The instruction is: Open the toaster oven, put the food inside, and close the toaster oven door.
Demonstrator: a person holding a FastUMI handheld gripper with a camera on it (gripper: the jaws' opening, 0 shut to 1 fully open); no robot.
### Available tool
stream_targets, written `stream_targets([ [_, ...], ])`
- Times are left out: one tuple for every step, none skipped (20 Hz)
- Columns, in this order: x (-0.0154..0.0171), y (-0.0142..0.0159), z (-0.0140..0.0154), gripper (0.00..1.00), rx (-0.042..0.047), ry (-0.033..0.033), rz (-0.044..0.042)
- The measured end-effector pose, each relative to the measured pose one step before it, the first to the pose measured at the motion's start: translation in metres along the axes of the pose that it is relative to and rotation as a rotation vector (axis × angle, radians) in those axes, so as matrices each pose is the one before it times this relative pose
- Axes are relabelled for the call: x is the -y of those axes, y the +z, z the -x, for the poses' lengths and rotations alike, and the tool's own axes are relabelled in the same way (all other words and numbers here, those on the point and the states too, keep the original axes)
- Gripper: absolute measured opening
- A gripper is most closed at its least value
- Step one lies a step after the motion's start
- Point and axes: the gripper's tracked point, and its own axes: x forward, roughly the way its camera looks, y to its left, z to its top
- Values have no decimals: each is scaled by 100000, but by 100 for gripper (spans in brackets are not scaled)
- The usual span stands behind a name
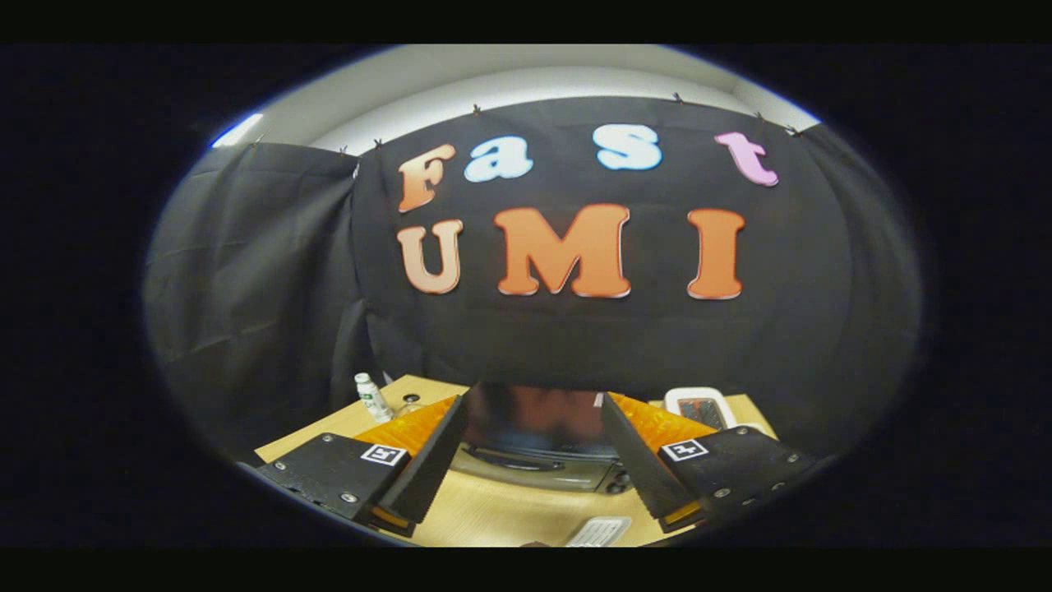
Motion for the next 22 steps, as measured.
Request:
stream_targets([
  [242, 1428, 643, 97, 3693, 449, 1631],
  [400, 1038, 447, 97, 2847, -742, 1604],
  [620, 1052, 451, 97, 2591, -1000, 1565],
  [196, 373, 521, 97, 2672, -1611, 1468],
  [394, 962, 257, 97, 2614, -1251, 1718],
  [563, 1051, 132, 97, 2693, -1415, 1704],
  [429, 1071, 130, 97, 2777, -1314, 1743],
  [552, 859, 136, 97, 2178, -1316, 645],
  [343, 667, 213, 97, 1743, -929, -517],
  [238, 572, 115, 98, 1121, -815, -661],
  [390, 526, 229, 98, 747, -1093, -485],
  [644, 391, -20, 98, 1043, -959, -280],
  [514, 528, 33, 98, 1076, -1176, 72],
  [575, 197, -119, 98, 584, -848, 385],
  [371, 76, 39, 98, 255, -825, 592],
  [286, 112, 39, 98, 475, -491, 814],
  [196, 224, 12, 98, 651, -594, 308],
  [-32, 313, -44, 98, 709, 32, -190],
  [-107, 155, -115, 98, 753, 153, -781],
  [-113, 214, -100, 98, 612, 247, -455],
  [-9, 166, -12, 98, 511, 210, -381],
  [-48, 146, 29, 98, 582, 210, -192],
])
